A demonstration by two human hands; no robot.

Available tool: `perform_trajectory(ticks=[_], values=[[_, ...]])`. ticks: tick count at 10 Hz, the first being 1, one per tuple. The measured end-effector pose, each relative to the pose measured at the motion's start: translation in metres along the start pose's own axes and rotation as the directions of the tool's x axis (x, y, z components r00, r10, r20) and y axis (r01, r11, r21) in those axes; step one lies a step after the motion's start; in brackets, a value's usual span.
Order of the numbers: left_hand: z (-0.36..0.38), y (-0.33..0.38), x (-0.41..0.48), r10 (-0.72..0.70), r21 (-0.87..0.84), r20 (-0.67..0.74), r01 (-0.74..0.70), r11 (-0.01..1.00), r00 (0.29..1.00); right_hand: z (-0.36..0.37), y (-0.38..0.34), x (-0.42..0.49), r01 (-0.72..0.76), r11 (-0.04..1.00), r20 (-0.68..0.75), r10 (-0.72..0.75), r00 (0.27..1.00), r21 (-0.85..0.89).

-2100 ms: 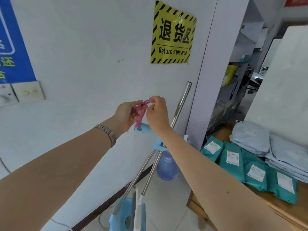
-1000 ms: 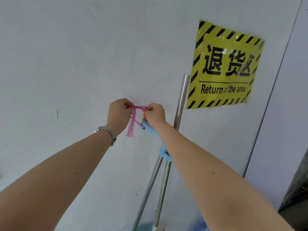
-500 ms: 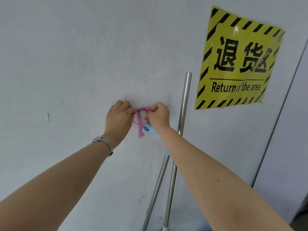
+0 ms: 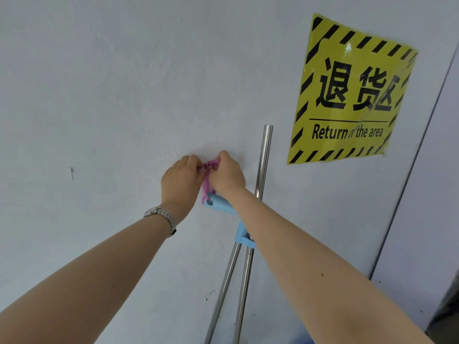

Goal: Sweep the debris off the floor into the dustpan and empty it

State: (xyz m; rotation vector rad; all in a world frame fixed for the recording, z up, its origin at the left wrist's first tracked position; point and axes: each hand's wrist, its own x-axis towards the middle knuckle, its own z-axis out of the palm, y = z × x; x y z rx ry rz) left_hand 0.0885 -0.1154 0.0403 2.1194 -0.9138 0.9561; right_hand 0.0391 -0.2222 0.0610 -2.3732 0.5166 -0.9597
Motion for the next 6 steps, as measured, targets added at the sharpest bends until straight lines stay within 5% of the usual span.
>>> perform_trajectory(ticks=[2,4,6], values=[[-0.008,0.003,-0.005,-0.047,-0.011,0.077,0.048,0.999,0.996,-0.001,-0.006,-0.012,-0.07,0.979,0.063,0.058,0.996,0.193],[-0.038,0.011,-0.012,-0.113,-0.089,0.09,0.121,0.989,0.989,-0.003,-0.02,-0.033,-0.105,0.991,-0.004,0.106,0.994,0.088],[-0.103,0.016,-0.033,-0.231,-0.365,0.064,0.239,0.9,0.971,-0.017,-0.052,-0.078,0.036,0.97,-0.079,-0.018,0.997,0.24]])
